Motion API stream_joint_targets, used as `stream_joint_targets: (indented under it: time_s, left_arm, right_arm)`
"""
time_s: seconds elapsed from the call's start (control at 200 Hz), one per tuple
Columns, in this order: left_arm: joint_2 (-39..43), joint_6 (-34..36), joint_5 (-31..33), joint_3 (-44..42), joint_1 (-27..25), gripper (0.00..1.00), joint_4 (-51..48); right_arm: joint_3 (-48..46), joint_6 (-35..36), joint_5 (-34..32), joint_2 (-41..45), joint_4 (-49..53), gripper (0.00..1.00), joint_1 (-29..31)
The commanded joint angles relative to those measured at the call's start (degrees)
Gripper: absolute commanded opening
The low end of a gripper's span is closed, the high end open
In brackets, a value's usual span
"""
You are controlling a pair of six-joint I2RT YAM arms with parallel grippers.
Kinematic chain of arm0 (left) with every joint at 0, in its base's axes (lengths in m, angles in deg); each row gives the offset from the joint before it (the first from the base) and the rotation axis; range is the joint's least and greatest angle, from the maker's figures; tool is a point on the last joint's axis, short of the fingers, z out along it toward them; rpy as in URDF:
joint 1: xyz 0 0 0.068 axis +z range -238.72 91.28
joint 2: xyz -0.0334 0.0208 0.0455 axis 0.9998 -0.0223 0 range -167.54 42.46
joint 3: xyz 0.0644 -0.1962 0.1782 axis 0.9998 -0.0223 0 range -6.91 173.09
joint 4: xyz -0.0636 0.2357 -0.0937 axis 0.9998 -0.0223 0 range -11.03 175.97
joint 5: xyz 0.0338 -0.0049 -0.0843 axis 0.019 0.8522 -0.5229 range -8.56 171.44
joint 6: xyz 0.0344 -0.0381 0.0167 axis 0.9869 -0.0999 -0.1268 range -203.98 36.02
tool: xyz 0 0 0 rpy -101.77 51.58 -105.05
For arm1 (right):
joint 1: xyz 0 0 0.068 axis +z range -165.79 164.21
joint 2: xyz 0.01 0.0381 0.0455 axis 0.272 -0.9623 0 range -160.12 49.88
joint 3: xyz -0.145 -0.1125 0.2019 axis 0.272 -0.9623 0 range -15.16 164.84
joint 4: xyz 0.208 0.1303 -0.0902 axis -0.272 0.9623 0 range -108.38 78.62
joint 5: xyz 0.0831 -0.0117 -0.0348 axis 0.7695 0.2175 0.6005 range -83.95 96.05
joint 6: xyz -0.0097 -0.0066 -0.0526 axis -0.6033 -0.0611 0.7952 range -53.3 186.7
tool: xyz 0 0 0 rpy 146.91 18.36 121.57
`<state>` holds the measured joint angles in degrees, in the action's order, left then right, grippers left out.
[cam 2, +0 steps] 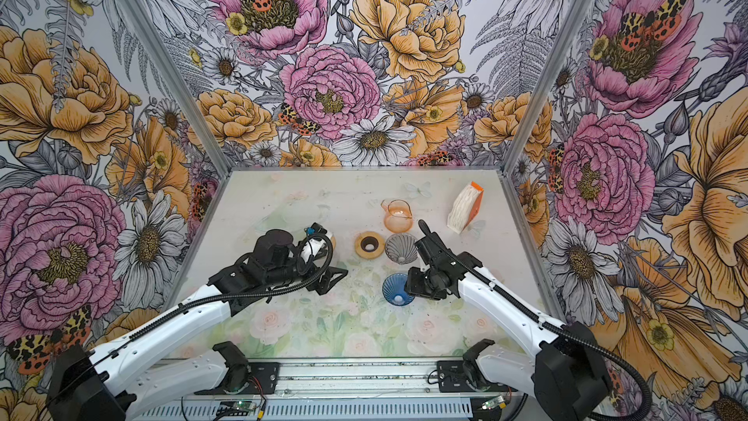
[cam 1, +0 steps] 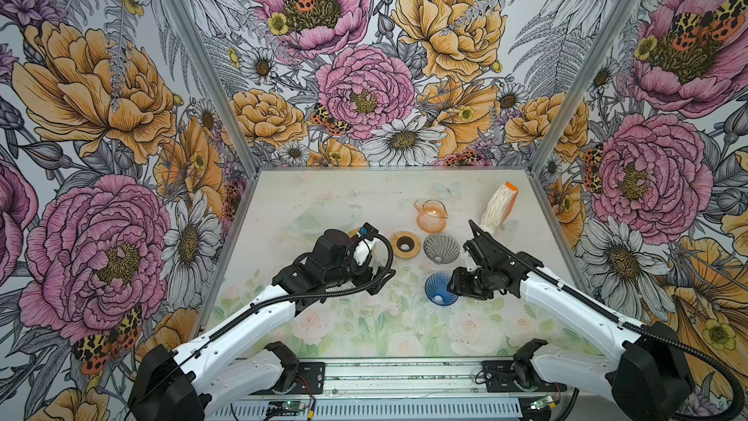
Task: Place the coffee filter in the dripper
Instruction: 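Close the right gripper on the blue dripper's rim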
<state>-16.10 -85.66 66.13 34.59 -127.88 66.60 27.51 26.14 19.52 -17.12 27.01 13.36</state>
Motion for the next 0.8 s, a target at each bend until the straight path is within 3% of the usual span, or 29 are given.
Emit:
stream_joint_targets:
  time_s: [0.0,0.796]
  left_arm:
    - [0.82,-1.17,1.60,-1.16,-0.48,0.99,1.79]
    - [0.48,-1.95,2.12,-1.14,-0.48,0.99,1.73]
  right_arm:
    - [-1.22,-0.40,1.56,-0.85,-3.99,0.45,-0.41]
    - [-2.07,0.38,0.76,-3.22,-6.89,0.22,-0.49]
